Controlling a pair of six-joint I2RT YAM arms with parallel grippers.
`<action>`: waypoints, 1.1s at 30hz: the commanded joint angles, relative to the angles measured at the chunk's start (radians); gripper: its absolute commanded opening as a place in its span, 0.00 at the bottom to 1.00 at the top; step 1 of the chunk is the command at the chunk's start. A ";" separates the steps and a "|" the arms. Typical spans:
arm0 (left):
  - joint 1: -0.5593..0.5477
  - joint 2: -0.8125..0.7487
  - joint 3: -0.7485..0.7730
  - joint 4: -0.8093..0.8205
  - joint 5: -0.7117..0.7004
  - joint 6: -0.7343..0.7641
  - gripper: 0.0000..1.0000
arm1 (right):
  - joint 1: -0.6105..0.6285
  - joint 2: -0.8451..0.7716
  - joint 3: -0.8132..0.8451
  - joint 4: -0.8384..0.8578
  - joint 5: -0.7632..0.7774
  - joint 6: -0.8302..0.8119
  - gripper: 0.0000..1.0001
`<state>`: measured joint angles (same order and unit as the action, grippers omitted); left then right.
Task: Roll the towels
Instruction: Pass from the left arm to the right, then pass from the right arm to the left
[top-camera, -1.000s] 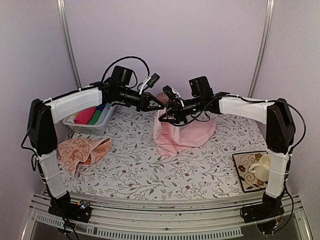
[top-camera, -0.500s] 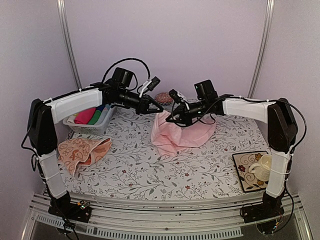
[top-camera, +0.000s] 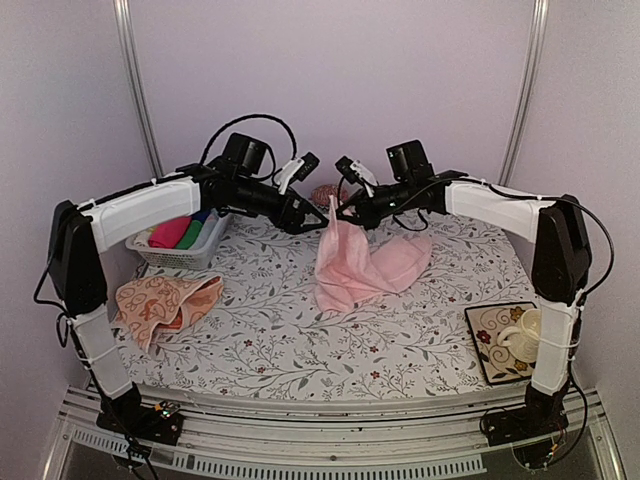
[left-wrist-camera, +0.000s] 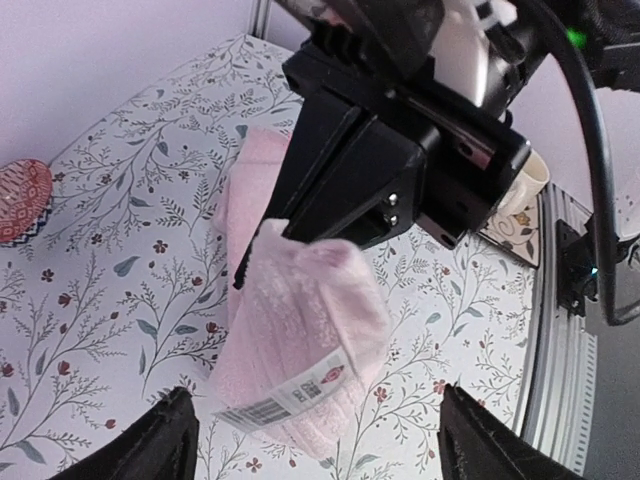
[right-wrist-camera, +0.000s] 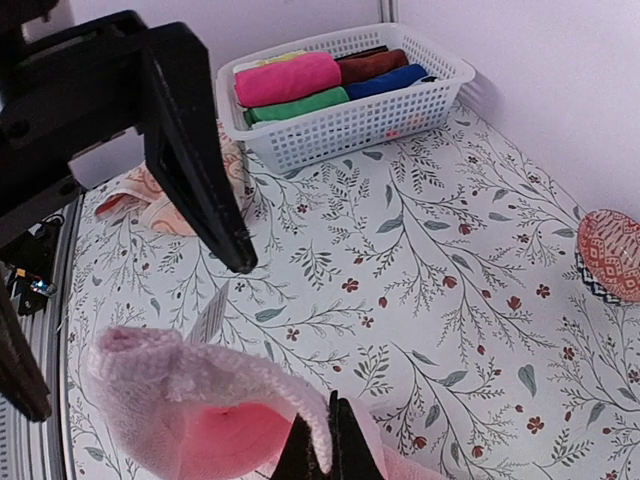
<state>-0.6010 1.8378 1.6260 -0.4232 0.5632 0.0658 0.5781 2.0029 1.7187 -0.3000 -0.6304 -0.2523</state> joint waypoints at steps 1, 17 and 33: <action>-0.049 -0.047 0.031 0.030 -0.188 -0.080 0.86 | 0.012 0.044 0.072 -0.077 0.112 0.072 0.01; -0.119 0.104 0.268 -0.093 -0.487 -0.253 0.77 | 0.042 0.043 0.071 -0.100 0.147 0.087 0.01; -0.120 0.118 0.248 -0.140 -0.434 -0.268 0.61 | 0.042 0.041 0.071 -0.096 0.180 0.093 0.01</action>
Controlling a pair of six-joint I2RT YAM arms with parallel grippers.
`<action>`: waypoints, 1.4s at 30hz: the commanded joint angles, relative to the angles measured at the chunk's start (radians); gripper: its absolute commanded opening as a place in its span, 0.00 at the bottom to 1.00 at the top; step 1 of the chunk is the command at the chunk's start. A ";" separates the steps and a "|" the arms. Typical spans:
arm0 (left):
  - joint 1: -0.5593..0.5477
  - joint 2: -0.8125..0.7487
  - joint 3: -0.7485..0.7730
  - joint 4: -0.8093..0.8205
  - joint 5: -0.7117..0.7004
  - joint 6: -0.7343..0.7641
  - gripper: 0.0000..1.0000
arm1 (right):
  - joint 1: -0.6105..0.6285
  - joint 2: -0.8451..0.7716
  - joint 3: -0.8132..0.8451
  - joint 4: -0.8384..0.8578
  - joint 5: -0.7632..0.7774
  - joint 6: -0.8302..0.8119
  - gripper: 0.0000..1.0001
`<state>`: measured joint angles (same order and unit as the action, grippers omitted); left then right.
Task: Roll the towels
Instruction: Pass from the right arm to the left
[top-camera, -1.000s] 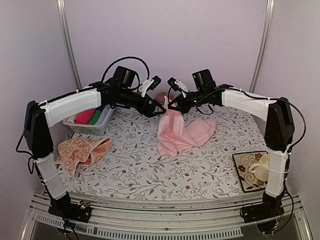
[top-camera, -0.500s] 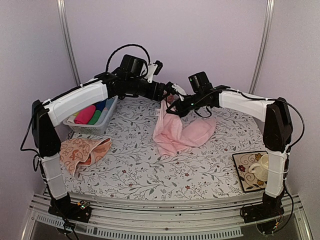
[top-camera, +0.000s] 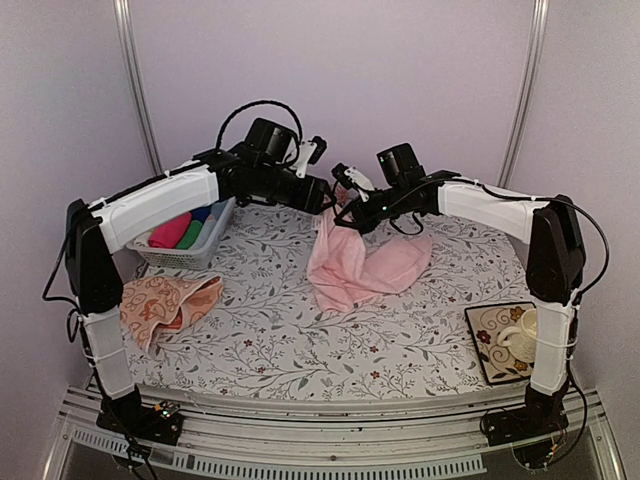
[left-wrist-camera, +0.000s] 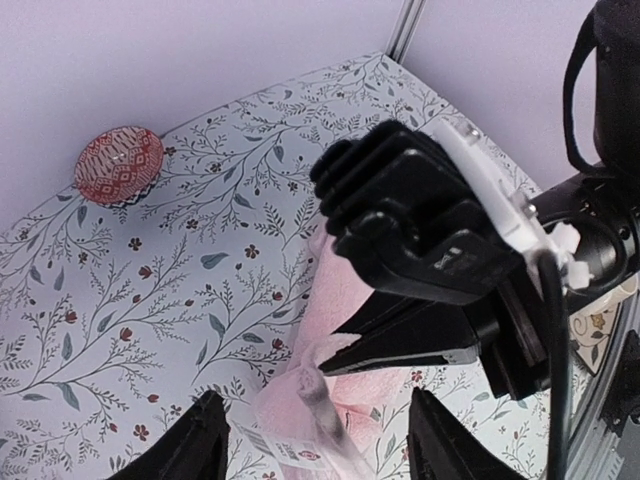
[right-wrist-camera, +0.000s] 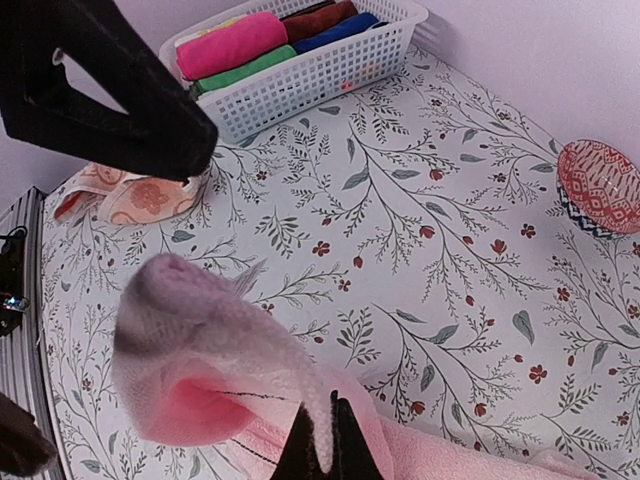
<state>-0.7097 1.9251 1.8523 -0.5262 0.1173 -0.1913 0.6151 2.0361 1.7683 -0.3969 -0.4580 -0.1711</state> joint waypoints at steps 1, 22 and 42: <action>-0.010 0.049 0.028 -0.041 0.012 -0.013 0.61 | 0.005 0.006 0.021 0.001 0.005 0.011 0.01; 0.029 0.071 0.079 -0.040 0.038 -0.019 0.38 | 0.005 0.019 0.019 -0.001 0.009 -0.002 0.02; 0.053 0.069 0.095 -0.014 0.095 -0.016 0.19 | 0.005 0.029 0.010 -0.003 0.014 -0.008 0.01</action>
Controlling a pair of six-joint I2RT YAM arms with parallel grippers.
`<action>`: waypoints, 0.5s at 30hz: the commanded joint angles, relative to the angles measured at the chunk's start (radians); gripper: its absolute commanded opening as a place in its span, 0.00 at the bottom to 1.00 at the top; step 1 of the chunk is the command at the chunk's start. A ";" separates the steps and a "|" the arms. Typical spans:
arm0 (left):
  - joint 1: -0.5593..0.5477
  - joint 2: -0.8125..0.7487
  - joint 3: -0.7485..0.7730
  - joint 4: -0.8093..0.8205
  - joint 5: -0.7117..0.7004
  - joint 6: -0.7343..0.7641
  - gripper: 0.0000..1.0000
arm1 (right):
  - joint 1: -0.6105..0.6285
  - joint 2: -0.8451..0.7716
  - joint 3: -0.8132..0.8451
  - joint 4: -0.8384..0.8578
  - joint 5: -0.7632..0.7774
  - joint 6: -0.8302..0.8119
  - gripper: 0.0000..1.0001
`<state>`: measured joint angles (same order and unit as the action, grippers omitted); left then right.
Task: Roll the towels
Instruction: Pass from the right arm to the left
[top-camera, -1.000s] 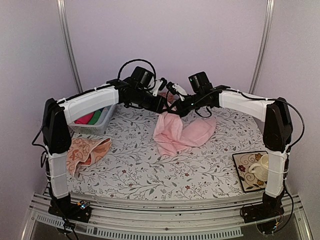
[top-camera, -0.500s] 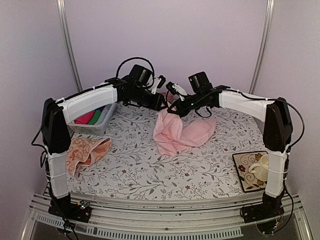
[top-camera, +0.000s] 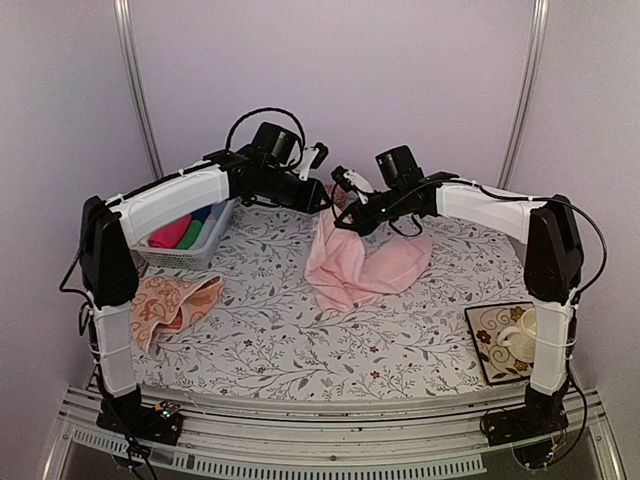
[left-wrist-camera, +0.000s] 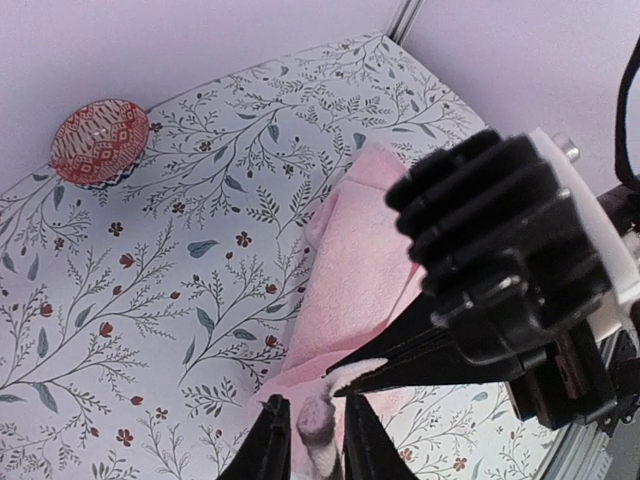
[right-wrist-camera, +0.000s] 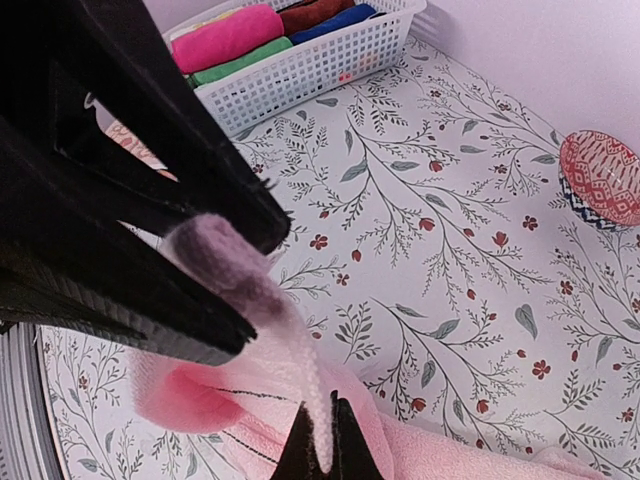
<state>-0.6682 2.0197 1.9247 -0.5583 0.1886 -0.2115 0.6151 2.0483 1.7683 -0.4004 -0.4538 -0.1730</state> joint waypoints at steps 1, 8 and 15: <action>0.012 -0.026 0.021 0.018 0.022 0.004 0.17 | 0.005 0.016 0.010 0.000 0.010 -0.006 0.01; 0.017 -0.033 0.020 -0.003 0.000 0.023 0.00 | 0.000 0.012 0.007 0.000 0.017 -0.016 0.02; 0.090 -0.199 -0.144 0.034 0.116 0.212 0.00 | -0.094 -0.074 -0.067 0.015 -0.048 -0.086 0.71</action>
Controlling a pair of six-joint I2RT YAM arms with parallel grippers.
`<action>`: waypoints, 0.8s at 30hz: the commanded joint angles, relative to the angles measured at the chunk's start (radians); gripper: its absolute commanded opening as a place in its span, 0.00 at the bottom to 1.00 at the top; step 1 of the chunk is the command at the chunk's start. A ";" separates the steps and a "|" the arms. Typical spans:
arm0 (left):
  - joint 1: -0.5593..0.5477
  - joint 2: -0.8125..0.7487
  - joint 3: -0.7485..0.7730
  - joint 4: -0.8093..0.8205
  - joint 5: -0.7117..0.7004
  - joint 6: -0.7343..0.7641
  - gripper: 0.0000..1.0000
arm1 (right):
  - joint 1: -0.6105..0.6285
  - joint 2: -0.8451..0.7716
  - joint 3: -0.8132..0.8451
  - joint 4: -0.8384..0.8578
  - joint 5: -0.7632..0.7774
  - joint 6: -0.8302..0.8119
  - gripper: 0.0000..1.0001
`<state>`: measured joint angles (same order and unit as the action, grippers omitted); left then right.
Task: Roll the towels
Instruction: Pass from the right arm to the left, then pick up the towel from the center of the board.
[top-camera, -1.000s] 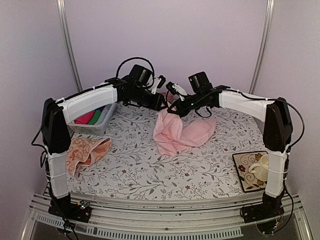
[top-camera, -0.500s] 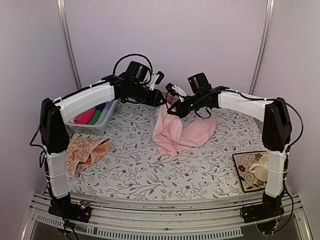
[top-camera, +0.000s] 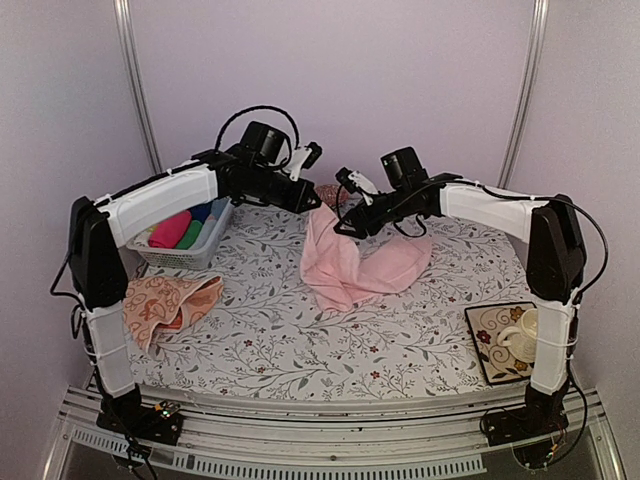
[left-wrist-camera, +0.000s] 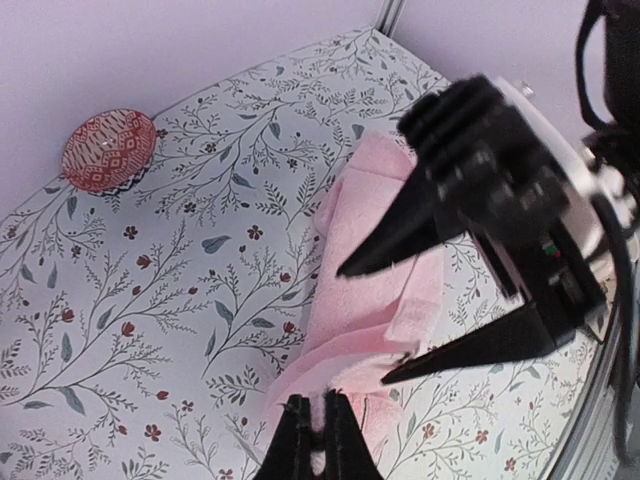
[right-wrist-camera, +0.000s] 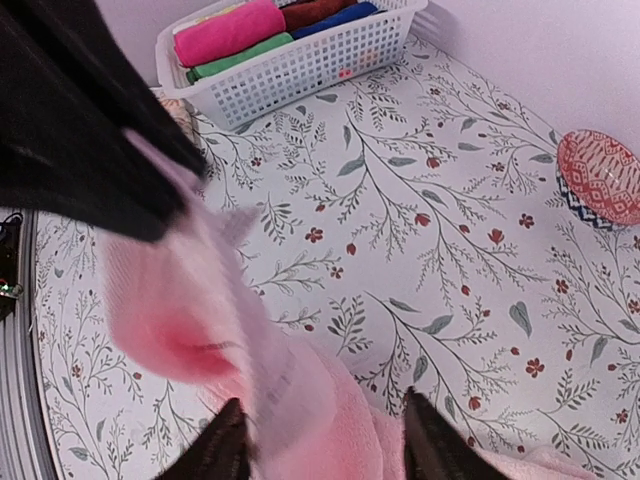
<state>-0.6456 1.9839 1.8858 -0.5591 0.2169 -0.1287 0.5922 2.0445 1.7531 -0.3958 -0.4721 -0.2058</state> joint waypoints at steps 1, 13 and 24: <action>0.084 -0.199 -0.148 0.061 0.114 0.148 0.00 | -0.093 -0.090 -0.064 0.020 -0.020 -0.056 0.80; 0.131 -0.354 -0.401 0.151 0.272 0.255 0.00 | -0.337 0.071 0.080 -0.131 0.296 0.283 0.75; 0.130 -0.380 -0.432 0.150 0.238 0.278 0.00 | -0.437 0.213 0.072 -0.202 0.260 0.468 0.69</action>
<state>-0.5106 1.6402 1.4662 -0.4313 0.4618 0.1268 0.1574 2.2314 1.8359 -0.5552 -0.2024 0.1902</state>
